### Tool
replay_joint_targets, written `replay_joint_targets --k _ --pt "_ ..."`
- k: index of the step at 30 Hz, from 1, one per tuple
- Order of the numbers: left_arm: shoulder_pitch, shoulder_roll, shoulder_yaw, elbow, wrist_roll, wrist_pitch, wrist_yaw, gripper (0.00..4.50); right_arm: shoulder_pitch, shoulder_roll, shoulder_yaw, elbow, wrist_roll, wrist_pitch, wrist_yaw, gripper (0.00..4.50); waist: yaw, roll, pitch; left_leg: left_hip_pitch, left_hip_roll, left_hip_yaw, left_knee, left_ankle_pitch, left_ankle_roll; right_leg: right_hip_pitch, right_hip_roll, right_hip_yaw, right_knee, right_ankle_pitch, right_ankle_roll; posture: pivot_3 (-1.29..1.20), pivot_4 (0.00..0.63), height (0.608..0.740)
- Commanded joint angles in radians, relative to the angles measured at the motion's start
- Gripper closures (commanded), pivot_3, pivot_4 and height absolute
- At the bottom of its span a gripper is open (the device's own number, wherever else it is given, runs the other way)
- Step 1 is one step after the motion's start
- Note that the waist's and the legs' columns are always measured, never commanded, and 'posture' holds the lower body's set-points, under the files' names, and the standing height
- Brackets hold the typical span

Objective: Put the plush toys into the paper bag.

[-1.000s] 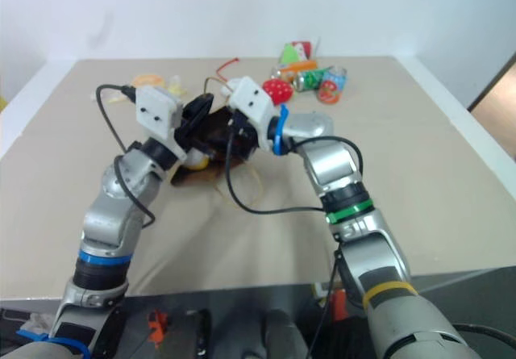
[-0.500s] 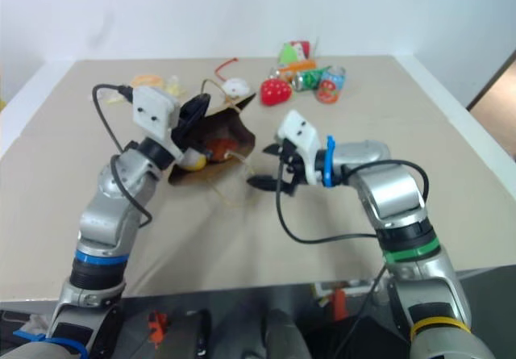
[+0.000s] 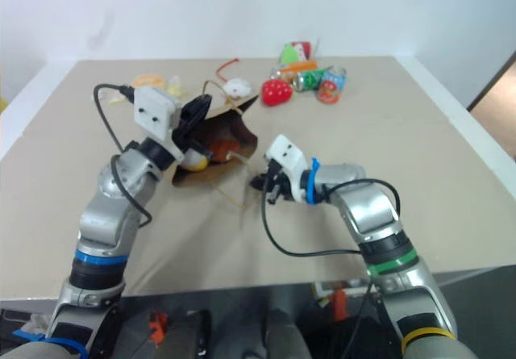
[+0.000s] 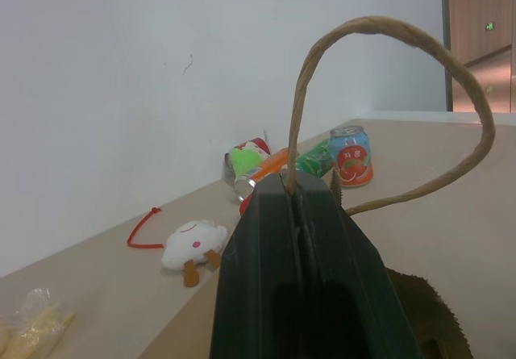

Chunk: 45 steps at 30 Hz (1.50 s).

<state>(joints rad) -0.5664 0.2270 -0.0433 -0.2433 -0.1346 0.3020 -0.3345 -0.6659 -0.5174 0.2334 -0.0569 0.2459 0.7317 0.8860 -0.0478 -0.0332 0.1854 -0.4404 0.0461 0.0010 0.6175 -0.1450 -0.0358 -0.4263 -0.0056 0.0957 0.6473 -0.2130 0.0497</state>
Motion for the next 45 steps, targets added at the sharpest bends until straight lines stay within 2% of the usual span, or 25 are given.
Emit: replay_joint_targets --k 1,11,18,23,28,32,35,36,38,41,43,45 --pt "-0.028 0.007 0.006 -0.007 0.007 -0.025 -0.001 4.5 -0.068 -0.014 -0.108 0.006 0.047 -0.106 0.036 4.47 0.0 0.0 0.0 0.0 0.0 0.0 0.0 0.0 0.0 0.0 0.0 0.0 0.0 0.0 0.0 0.0 0.15 0.74" --pt "-0.125 0.053 0.061 0.071 -0.018 -0.053 -0.023 4.5 -0.283 -0.175 -0.299 0.019 0.235 -0.043 0.192 4.47 0.0 0.0 0.0 0.0 0.0 0.0 0.0 0.0 0.0 0.0 0.0 0.0 0.0 0.0 -0.001 0.0 0.15 0.74" --pt "-0.172 0.023 0.048 0.166 -0.028 -0.097 -0.042 4.5 -0.271 -0.252 -0.25 0.04 0.198 -0.068 0.238 4.47 -0.001 0.0 0.0 -0.001 0.0 0.0 -0.001 -0.001 0.0 -0.001 0.0 0.001 -0.001 -0.002 -0.001 0.0 0.15 0.74" --pt "-0.161 -0.011 0.012 0.168 -0.048 -0.073 -0.074 4.5 -0.241 -0.248 -0.237 0.047 0.2 -0.058 0.234 4.47 0.0 0.0 0.0 -0.001 0.0 0.0 -0.001 -0.001 0.0 -0.001 0.0 0.001 -0.001 0.0 0.001 0.0 0.15 0.74" --pt "-0.146 -0.022 -0.02 0.164 -0.042 -0.065 -0.097 4.5 -0.168 -0.248 -0.158 0.061 0.13 -0.124 0.245 4.47 0.0 0.0 0.0 -0.001 0.0 0.0 -0.001 -0.001 0.0 -0.001 0.0 0.001 -0.001 0.0 0.001 0.0 0.15 0.74" --pt "-0.148 -0.018 -0.026 0.165 -0.039 -0.065 -0.103 4.5 -0.165 -0.224 -0.137 0.081 0.106 -0.148 0.237 4.47 -0.001 0.0 0.0 -0.001 0.0 0.001 -0.001 -0.001 0.0 -0.002 0.0 0.002 0.0 0.0 0.002 0.0 0.15 0.74" --pt "-0.144 -0.012 -0.027 0.159 -0.042 -0.058 -0.109 4.5 -0.186 -0.214 -0.149 0.094 0.137 -0.095 0.239 4.47 0.0 0.0 0.0 -0.001 0.0 0.001 -0.001 -0.001 0.0 -0.002 0.0 0.002 0.0 0.0 0.003 0.0 0.15 0.74" --pt "-0.143 -0.011 -0.026 0.156 -0.043 -0.056 -0.111 4.5 -0.194 -0.211 -0.16 0.097 0.154 -0.072 0.239 3.82 0.0 0.0 0.0 -0.001 0.0 0.001 -0.001 -0.001 0.0 -0.002 0.0 0.002 0.0 0.0 0.002 0.0 0.15 0.74" --pt "-0.14 -0.009 -0.024 0.153 -0.045 -0.052 -0.115 4.5 -0.21 -0.205 -0.185 0.101 0.175 -0.071 0.243 3.35 0.0 0.0 0.0 -0.001 0.0 0.001 -0.001 -0.001 0.0 -0.002 0.0 0.002 0.0 0.0 0.002 0.0 0.15 0.74" --pt "-0.137 -0.001 -0.023 0.15 -0.043 -0.051 -0.122 4.5 -0.258 -0.178 -0.26 0.113 0.254 -0.013 0.215 2.16 0.0 0.0 0.0 -0.001 0.0 0.001 -0.001 -0.001 0.0 -0.002 0.0 0.002 0.0 0.0 0.002 0.0 0.15 0.74" --pt "-0.135 0.006 -0.023 0.149 -0.041 -0.052 -0.128 4.5 -0.279 -0.16 -0.298 0.12 0.289 0.015 0.189 1.84 -0.001 0.0 0.0 -0.001 0.0 0.001 -0.001 -0.001 0.0 -0.002 0.0 0.002 0.0 0.001 0.003 0.0 0.15 0.74" --pt "-0.134 0.013 -0.019 0.147 -0.048 -0.047 -0.136 4.5 -0.292 -0.153 -0.331 0.126 0.317 0.045 0.169 0.72 0.0 0.0 0.0 -0.001 0.0 0.001 -0.001 -0.001 0.0 -0.002 0.0 0.002 0.0 0.001 0.003 0.0 0.15 0.74"
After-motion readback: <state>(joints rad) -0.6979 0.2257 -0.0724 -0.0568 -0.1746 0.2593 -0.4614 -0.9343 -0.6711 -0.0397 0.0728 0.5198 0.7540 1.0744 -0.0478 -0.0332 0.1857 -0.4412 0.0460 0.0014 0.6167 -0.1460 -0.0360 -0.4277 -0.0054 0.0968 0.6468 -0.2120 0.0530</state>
